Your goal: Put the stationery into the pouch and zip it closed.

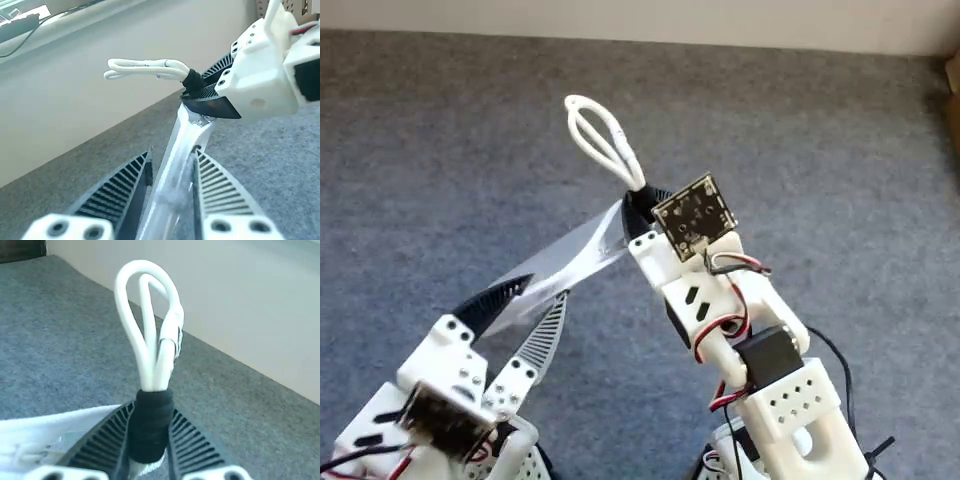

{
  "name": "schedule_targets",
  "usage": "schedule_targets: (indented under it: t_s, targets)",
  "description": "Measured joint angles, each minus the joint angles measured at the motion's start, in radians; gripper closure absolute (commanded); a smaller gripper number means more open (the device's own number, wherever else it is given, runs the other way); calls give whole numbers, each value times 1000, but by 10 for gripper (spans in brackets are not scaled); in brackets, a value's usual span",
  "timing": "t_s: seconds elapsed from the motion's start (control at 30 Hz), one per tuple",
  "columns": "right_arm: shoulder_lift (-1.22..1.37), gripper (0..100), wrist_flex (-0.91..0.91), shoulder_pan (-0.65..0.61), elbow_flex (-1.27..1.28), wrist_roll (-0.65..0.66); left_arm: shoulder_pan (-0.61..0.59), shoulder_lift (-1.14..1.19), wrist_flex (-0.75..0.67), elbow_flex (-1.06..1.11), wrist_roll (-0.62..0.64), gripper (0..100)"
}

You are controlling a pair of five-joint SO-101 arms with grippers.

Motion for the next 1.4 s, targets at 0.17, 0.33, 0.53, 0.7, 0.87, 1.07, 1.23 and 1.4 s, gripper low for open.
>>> schedule_targets:
  t_s: [0.17,0.33,0.53,0.7,0.87,1.07,1.23,1.4]
  targets:
    - [-2,993,-5,-37,-2,-2,0,0,0,-15,0,862]
    - [-3,993,-5,-63,-3,-2,0,0,0,-12,0,862]
    - [-3,993,-5,-80,-3,-2,0,-2,-2,18,2,867]
    - [-3,993,-5,-81,-3,-2,0,-2,-2,18,2,928]
    - [-3,993,-5,-86,-3,-3,2,-2,-2,18,2,993]
    - [-3,993,-5,-92,-12,-3,3,-2,-3,54,2,995]
    - [5,993,2,-40,-29,-3,3,-2,-9,55,0,995]
    - [-3,993,-5,38,-29,-3,3,2,-11,55,0,996]
